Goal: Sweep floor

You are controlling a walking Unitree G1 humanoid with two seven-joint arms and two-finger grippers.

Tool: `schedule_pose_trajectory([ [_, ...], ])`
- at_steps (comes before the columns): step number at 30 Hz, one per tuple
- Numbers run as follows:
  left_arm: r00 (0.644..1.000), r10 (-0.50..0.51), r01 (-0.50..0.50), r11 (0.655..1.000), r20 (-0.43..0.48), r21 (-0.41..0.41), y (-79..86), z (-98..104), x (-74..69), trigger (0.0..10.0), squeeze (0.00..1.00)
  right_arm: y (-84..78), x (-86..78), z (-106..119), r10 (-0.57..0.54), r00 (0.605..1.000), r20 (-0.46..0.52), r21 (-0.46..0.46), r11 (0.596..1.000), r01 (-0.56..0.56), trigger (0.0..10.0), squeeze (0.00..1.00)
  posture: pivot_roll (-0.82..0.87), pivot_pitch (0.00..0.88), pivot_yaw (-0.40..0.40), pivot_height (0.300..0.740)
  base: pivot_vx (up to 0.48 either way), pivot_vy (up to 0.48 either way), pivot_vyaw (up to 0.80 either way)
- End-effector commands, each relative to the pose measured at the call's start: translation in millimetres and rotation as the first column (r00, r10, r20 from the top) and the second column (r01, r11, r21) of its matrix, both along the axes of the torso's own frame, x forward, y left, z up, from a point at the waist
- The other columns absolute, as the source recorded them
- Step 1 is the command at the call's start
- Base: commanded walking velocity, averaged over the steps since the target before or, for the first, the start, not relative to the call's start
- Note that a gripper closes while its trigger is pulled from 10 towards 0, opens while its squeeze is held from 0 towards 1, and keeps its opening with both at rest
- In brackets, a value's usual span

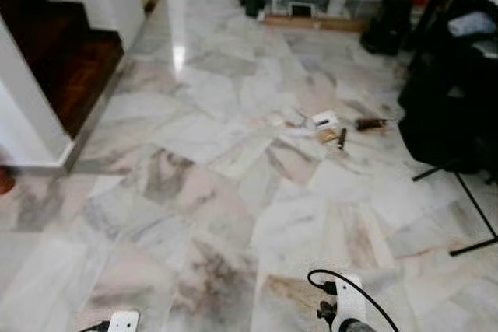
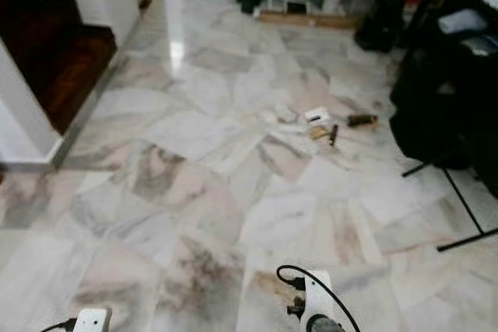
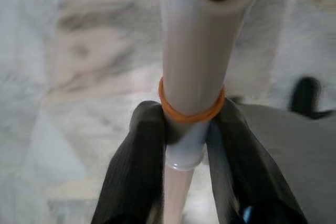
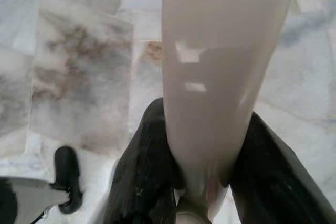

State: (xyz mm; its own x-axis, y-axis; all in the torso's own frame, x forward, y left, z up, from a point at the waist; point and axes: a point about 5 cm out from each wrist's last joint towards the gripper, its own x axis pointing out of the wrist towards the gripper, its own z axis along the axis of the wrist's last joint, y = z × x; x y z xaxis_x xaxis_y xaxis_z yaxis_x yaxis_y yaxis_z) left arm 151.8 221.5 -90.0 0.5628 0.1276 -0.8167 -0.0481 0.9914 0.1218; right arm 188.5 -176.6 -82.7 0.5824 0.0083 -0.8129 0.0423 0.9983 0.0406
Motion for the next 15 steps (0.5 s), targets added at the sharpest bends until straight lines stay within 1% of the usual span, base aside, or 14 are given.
schedule_pose_trajectory([
  [1,1.0,0.004,-0.004,1.0,-0.023,-0.018,-2.0,-3.2,-6.8,10.0,0.0,0.3,-1.6,-0.8,-0.004,1.0,-0.003,0.006,1.0,0.004,10.0,0.0,0.07,0.106,-0.065,0.74,0.334,0.0,0.0],
  [15,1.0,0.005,-0.005,1.0,-0.025,-0.017,-1.5,-3.3,-7.4,10.0,0.0,1.5,-3.2,-1.6,0.001,1.0,-0.004,0.006,1.0,-0.001,10.0,0.0,0.07,0.101,-0.063,0.74,0.332,0.0,0.0],
])
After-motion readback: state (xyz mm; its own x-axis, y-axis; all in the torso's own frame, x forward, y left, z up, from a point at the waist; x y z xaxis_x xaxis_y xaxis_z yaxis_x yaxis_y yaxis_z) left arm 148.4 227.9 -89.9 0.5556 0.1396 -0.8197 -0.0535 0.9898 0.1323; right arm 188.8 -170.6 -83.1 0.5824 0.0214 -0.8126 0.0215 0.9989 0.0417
